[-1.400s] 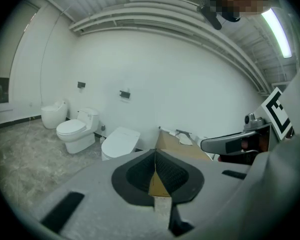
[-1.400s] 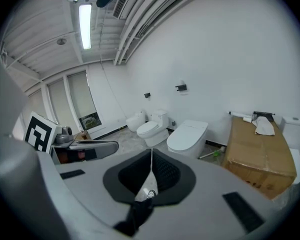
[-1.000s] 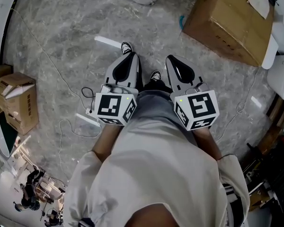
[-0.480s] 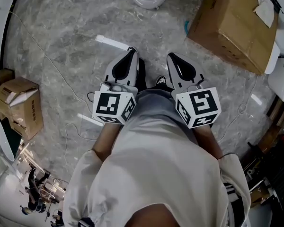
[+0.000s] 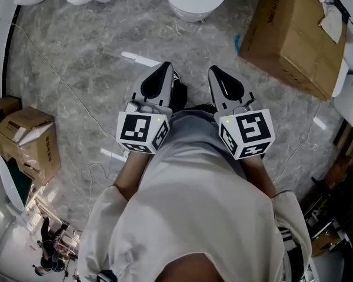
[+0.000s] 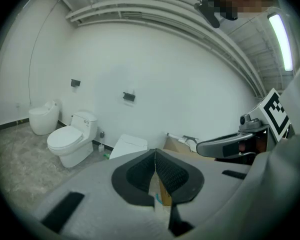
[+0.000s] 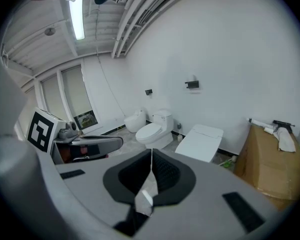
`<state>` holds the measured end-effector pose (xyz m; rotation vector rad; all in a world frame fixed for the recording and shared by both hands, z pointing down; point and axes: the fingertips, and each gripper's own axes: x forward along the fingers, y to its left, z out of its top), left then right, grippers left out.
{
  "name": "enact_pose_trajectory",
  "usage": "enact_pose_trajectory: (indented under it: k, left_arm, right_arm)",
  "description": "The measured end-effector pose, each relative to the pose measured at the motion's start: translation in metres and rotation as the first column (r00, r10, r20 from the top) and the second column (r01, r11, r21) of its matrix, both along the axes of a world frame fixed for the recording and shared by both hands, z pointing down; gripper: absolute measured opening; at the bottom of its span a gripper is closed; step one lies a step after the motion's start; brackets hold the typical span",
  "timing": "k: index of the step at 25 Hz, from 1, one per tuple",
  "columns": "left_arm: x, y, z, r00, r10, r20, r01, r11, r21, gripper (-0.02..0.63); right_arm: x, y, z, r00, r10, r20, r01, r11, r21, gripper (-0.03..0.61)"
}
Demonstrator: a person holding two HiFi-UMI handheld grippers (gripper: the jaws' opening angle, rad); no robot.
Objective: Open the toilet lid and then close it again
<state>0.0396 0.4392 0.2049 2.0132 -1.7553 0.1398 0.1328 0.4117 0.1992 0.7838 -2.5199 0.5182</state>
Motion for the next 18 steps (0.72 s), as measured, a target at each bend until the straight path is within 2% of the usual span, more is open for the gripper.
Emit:
enact_pose_trajectory:
  k: [8,18]
  left_arm:
    - [-0.05,-0.024,-0.005,1.0,0.025,-0.006,-0.025,0.999,0.028,0.008]
    - [-0.081,-0.041,0.006,0.999,0.021,-0.024,-0.02,1.0,0.011,0.008]
  right_arm:
    - [-0.041,-0.025,-0.002,0.999,0.026,-0.046,-0.024,0.998,0.056,0.012]
    - [-0.06,-0.047,-0.002,0.997,0.057,-0.048,-0.054,0.997,0.053,0.012]
